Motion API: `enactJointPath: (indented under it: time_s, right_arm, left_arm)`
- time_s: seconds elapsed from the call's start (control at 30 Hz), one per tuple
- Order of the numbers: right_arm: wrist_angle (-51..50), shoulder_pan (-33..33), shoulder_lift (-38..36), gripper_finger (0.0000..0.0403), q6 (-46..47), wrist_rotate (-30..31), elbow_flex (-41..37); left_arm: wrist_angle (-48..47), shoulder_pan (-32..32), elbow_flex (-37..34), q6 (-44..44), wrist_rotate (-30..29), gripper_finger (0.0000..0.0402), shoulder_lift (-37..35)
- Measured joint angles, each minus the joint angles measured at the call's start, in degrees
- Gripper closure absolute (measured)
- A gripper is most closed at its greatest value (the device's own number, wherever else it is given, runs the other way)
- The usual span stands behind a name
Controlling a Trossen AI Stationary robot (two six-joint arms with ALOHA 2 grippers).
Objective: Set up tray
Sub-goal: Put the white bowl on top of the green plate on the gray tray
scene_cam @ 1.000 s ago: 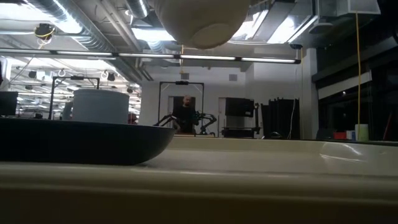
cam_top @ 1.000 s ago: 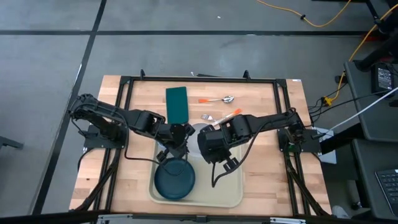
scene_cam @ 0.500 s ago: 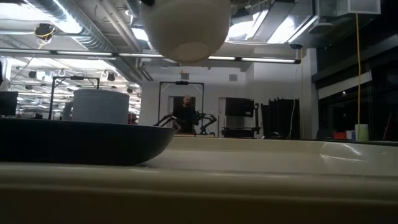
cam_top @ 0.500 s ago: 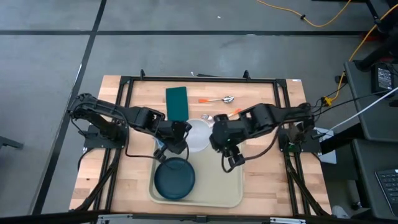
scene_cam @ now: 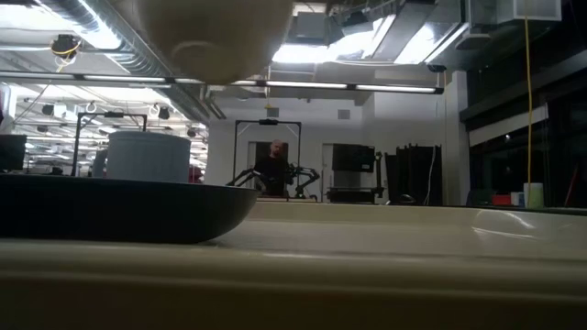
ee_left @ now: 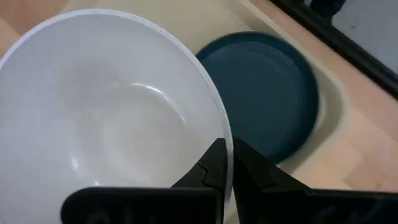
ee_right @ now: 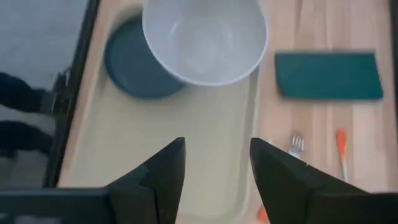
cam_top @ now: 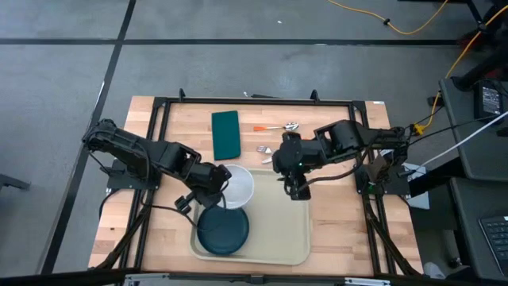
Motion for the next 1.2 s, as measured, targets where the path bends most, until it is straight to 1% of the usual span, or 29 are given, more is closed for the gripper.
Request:
enactJointPath:
  time_s: [0.07, 0.13, 0.2, 0.3, 0.33, 0.4, 0.5, 0.63, 0.83, 0.93, 1.03, 1.2]
  right_arm:
    - [3.94, -0.02, 0.00, 0.0235, -0.61, -0.02, -0.04]
    - [9.32, 0.00, 0.00, 0.0263, -0.87, -2.23, -0.09]
    - [14.60, 0.00, 0.00, 0.0305, -1.60, -4.89, -0.09]
    - [19.47, 0.04, -0.15, 0.0379, -2.29, -7.53, -0.09]
    - [19.50, 0.02, -0.28, 0.0390, -3.09, -7.85, -0.09]
    - [19.32, 0.02, -0.79, 0.0390, -3.18, -6.24, -0.09]
    - [17.88, 0.00, -2.38, 0.0397, -2.70, -1.82, -0.09]
    - [18.94, -0.65, -6.67, 0.0397, -3.20, 3.32, -0.11]
    - [23.33, -6.27, -14.31, 0.0399, -5.21, 6.88, -0.09]
    - [26.11, -9.56, -17.26, 0.0400, -7.74, 5.86, -0.05]
    - [26.68, -13.47, -19.23, 0.0401, -9.52, 0.89, -0.06]
    - [27.63, -20.04, -20.75, 0.0401, -9.56, -5.01, -0.07]
  left_arm:
    - [-0.33, -0.37, -0.03, -0.94, 0.03, 0.0399, -0.32]
    - [-0.15, -0.67, -0.03, -1.32, -0.01, 0.0399, -0.91]
    - [0.11, -0.88, -0.02, -1.70, -0.10, 0.0399, -1.47]
    - [0.10, -0.90, -0.02, -1.90, 0.06, 0.0399, -1.51]
    - [0.07, -0.89, -0.02, -1.89, 0.06, 0.0399, -1.51]
    - [0.13, -0.86, -0.02, -1.88, 0.14, 0.0399, -1.51]
    - [0.15, -0.86, -0.02, -1.89, 0.34, 0.0399, -1.51]
    - [0.15, -0.88, -0.02, -1.83, 0.44, 0.0399, -1.53]
    - [0.86, -0.63, -0.02, -0.76, 1.06, 0.0399, -1.53]
    - [2.06, -0.36, -0.02, -1.59, 1.42, 0.0399, -1.53]
    - [4.04, -0.38, -0.02, -1.89, 1.71, 0.0399, -1.53]
    - [6.42, -0.38, -0.02, -3.10, 3.63, 0.0399, -1.53]
